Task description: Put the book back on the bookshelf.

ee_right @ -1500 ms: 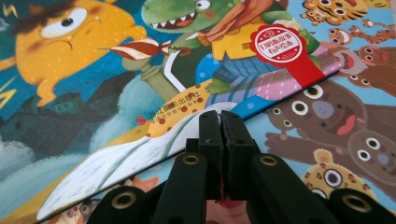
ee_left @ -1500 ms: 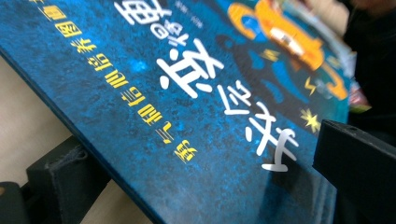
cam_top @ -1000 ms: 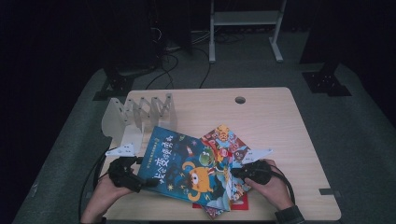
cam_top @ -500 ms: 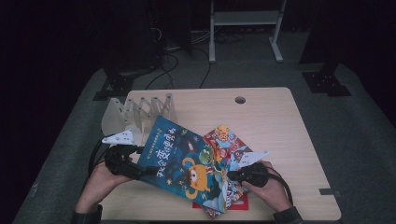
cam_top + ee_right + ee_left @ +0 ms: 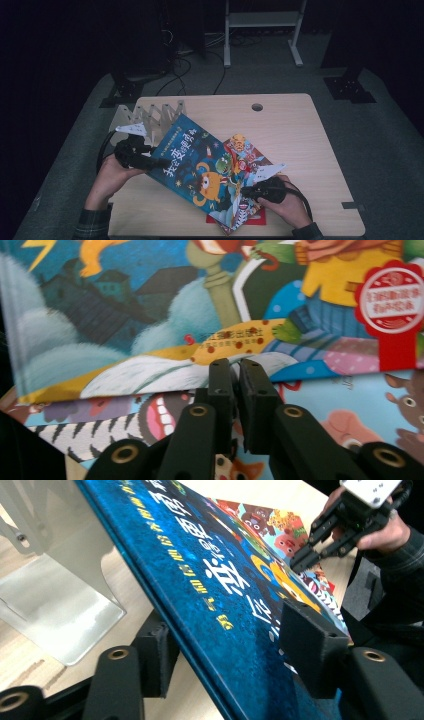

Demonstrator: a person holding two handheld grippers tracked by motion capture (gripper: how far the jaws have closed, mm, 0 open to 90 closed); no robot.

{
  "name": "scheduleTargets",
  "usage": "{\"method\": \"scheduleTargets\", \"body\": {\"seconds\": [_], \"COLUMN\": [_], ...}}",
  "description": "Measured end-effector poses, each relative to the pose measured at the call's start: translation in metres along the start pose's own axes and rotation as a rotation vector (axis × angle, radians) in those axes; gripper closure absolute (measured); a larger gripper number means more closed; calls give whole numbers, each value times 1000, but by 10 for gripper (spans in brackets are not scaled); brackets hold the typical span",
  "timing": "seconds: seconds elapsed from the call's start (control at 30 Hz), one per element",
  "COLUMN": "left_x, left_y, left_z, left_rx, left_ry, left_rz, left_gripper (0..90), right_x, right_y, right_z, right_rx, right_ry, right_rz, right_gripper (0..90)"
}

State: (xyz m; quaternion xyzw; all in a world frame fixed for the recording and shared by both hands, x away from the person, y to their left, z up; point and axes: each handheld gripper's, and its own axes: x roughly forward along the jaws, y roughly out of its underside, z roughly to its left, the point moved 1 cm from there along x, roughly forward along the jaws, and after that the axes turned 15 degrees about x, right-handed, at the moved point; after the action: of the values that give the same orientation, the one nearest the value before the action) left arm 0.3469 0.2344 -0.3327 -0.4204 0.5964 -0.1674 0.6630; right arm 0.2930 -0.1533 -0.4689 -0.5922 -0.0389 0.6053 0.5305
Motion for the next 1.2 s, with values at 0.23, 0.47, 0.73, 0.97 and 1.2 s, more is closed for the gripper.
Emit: {"method": "scheduleTargets", "body": {"seconds": [0.23,0.47,0.73,0.97,1.2], "left_x": [-2,-5,-11,-15,-20], "left_y": [-24,-49,-73,-79,-90], "left_z": [15,21,21,20,17], "left_rx": [-16,2,45,54,60], "left_ry": [47,69,69,42,42], "left_rz": [3,29,53,29,33], "left_gripper": [557,615,651,670,711], "right_x": [4,11,24,33,41], "right_y": [-1,-3,-9,-16,-22], "right_z": [7,16,29,36,40], "right_rx": [-21,-43,-59,-75,-74], "right_ry": [-13,-45,-60,-51,-45], "right_rz": [3,2,-11,-9,-17], "right_gripper": [848,871,894,895,895]}}
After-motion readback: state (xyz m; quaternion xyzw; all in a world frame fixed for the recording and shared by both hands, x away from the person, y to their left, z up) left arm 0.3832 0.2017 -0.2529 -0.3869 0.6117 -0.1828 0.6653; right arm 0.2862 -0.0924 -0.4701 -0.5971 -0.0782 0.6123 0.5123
